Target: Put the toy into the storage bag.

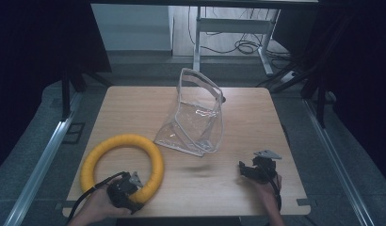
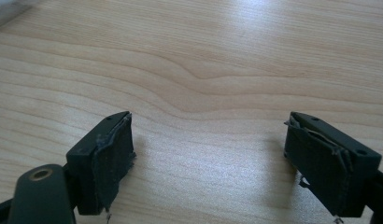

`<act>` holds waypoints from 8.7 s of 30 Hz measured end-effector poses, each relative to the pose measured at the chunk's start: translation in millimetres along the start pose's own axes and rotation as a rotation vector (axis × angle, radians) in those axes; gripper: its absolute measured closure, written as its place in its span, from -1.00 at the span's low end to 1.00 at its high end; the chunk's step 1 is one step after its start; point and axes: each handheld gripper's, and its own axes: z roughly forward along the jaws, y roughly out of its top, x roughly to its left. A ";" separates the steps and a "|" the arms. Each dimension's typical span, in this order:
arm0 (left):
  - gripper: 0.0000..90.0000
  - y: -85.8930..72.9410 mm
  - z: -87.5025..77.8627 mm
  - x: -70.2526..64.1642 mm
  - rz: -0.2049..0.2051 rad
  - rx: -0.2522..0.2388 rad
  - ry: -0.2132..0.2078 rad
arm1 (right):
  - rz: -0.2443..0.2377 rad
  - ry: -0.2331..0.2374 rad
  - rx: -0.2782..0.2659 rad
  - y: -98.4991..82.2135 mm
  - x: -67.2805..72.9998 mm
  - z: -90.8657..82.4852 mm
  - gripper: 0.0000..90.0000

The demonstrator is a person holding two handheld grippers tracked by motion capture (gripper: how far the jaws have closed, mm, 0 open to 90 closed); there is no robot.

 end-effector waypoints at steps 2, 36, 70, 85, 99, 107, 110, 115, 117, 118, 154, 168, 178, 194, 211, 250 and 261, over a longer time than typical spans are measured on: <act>-0.14 1.0 0.8 -0.3 0.004 0.001 0.006 | 0.000 0.000 0.000 0.0 0.0 0.0 -0.65; 0.13 -13.6 -58.9 30.5 -0.186 -0.478 -0.172 | 0.008 -0.003 -0.002 0.0 0.4 -0.3 -0.62; 0.13 -11.1 -110.6 50.3 -0.348 -1.031 -0.133 | 0.015 -0.012 -0.006 -0.3 -0.1 -0.5 -0.60; 0.13 13.4 -125.5 38.3 -0.340 -1.184 -0.116 | 0.018 -0.016 -0.005 -0.4 0.0 -1.0 -0.60; 0.13 34.8 -126.9 29.8 -0.340 -1.245 -0.078 | 0.019 -0.017 -0.005 -0.5 0.0 -1.1 -0.60; 0.13 48.5 -129.2 24.8 -0.329 -1.272 -0.056 | 0.022 -0.018 -0.002 -0.5 0.2 -1.3 -0.60; 0.13 56.8 -131.5 22.5 -0.326 -1.276 -0.058 | 0.023 -0.016 -0.002 -0.5 0.2 -1.3 -0.60; 0.13 66.1 -133.8 21.5 -0.331 -1.283 -0.064 | 0.024 -0.017 -0.003 -0.5 0.2 -1.3 -0.60; 0.13 69.7 -134.9 20.9 -0.329 -1.286 -0.060 | 0.024 -0.017 -0.003 -0.4 0.2 -1.3 -0.60; 0.13 71.5 -135.5 20.5 -0.329 -1.290 -0.060 | 0.024 -0.017 -0.003 -0.5 0.2 -1.3 -0.60; 0.13 140.4 -168.1 -8.7 -0.263 -1.401 -0.003 | 0.018 -0.017 -0.007 -0.6 -0.3 -0.9 -0.60; 0.13 178.0 -176.7 -28.8 -0.203 -1.417 -0.009 | 0.017 -0.019 -0.008 -0.6 -0.3 -0.8 -0.60; 0.13 197.0 -172.7 -35.9 -0.182 -1.398 -0.034 | 0.018 -0.018 -0.007 -0.6 -0.2 -0.8 -0.60; 0.13 217.6 -170.1 -44.5 -0.157 -1.381 -0.057 | 0.019 -0.018 -0.006 -0.6 -0.2 -1.0 -0.60; 0.13 238.9 -168.9 -57.9 -0.118 -1.377 -0.057 | 0.020 -0.018 -0.006 -0.6 -0.2 -1.1 -0.60; 0.12 244.1 -72.0 -18.8 -0.284 -1.237 -0.102 | 0.021 -0.017 -0.007 -0.6 0.1 -1.0 -0.60; 0.12 230.8 -36.2 -4.2 -0.365 -1.170 -0.114 | 0.019 -0.018 -0.006 -0.6 0.0 -0.9 -0.60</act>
